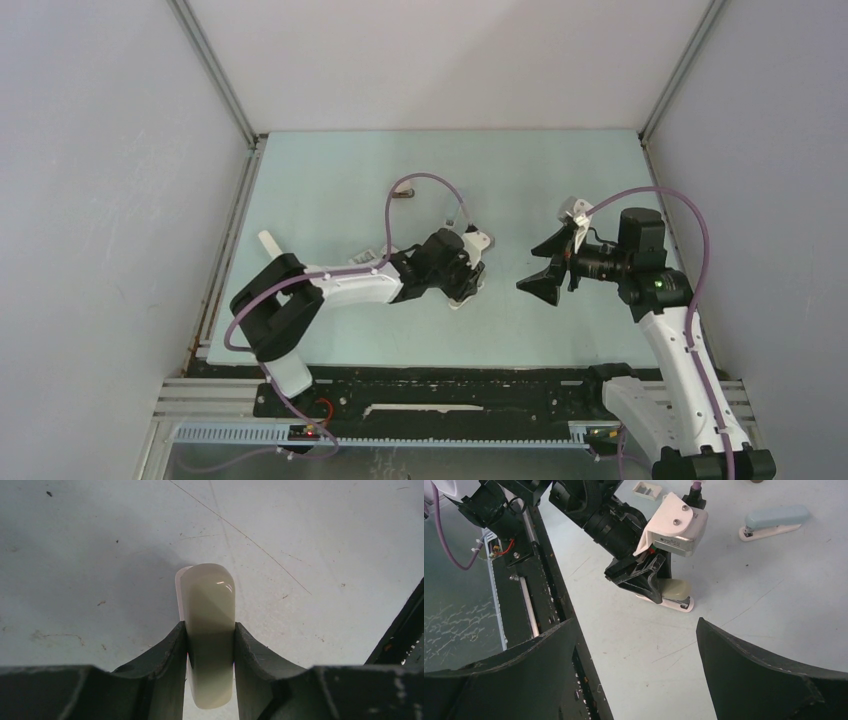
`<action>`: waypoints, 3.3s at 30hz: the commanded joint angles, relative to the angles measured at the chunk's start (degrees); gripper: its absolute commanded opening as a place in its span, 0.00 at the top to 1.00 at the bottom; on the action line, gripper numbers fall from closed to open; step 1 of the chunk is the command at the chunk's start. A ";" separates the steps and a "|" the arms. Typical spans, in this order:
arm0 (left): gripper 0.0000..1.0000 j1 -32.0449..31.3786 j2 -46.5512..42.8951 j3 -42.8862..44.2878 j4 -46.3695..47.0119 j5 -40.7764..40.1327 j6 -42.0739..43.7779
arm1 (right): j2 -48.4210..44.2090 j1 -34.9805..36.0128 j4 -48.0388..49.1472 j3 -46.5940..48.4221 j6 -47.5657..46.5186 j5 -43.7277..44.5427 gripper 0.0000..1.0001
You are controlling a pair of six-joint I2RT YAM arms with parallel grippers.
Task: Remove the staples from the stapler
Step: Place the stapler at the center of the board, then pick up the stapler from the center of the board.
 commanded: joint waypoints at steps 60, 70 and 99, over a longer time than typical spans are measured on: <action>0.00 6.90 -65.14 -50.34 22.37 -34.51 -4.79 | 20.65 22.55 -20.23 13.62 -50.63 13.02 0.00; 0.00 6.92 -66.05 -51.33 22.98 -34.68 -4.99 | 24.22 25.66 -18.17 13.69 -49.64 17.05 0.00; 0.00 6.90 -69.03 -52.85 22.97 -35.05 -5.23 | 45.06 37.83 -6.63 18.57 -52.91 38.08 0.09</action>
